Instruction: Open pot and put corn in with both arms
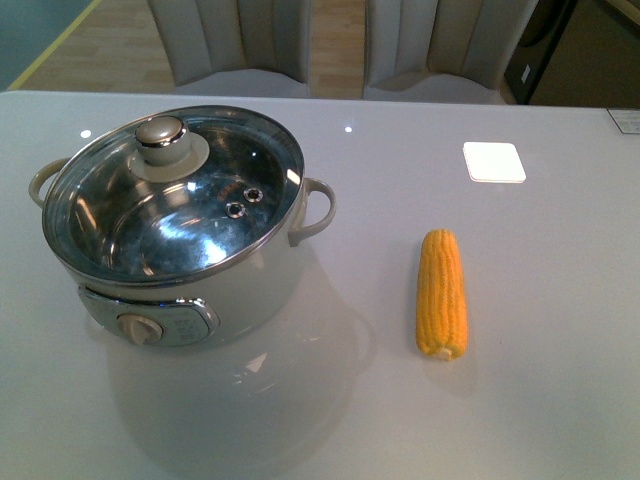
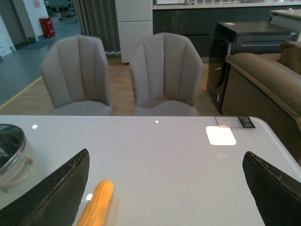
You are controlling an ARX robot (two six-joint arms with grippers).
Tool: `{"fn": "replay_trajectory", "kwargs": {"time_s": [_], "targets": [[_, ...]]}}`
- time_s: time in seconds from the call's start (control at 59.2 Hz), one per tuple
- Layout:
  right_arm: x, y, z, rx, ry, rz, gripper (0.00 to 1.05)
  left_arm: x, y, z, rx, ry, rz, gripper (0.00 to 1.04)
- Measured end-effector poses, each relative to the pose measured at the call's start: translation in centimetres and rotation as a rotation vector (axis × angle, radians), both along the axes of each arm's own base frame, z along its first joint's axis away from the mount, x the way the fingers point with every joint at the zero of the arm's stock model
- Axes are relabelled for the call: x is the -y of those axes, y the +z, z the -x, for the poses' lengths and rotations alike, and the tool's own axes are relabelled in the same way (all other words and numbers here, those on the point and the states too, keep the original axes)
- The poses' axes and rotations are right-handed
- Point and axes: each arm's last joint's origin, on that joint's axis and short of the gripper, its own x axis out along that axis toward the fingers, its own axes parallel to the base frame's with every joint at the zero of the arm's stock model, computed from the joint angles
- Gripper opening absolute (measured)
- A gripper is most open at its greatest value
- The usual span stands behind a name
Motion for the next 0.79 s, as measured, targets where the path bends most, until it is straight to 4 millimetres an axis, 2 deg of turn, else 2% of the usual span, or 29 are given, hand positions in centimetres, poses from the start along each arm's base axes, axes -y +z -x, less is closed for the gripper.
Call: {"fn": "replay_trajectory", "kwargs": {"time_s": [0.675,0.793], "targets": [[0.00,0.00,0.00,0.000,0.000,0.000,0.96,0.00,0.00,0.00,-0.002,0.002,0.000,0.98],[0.00,0.00,0.00,0.000,0.000,0.000,0.96,0.05,0.00,-0.15,-0.315,0.052,0.105,0.98]]}}
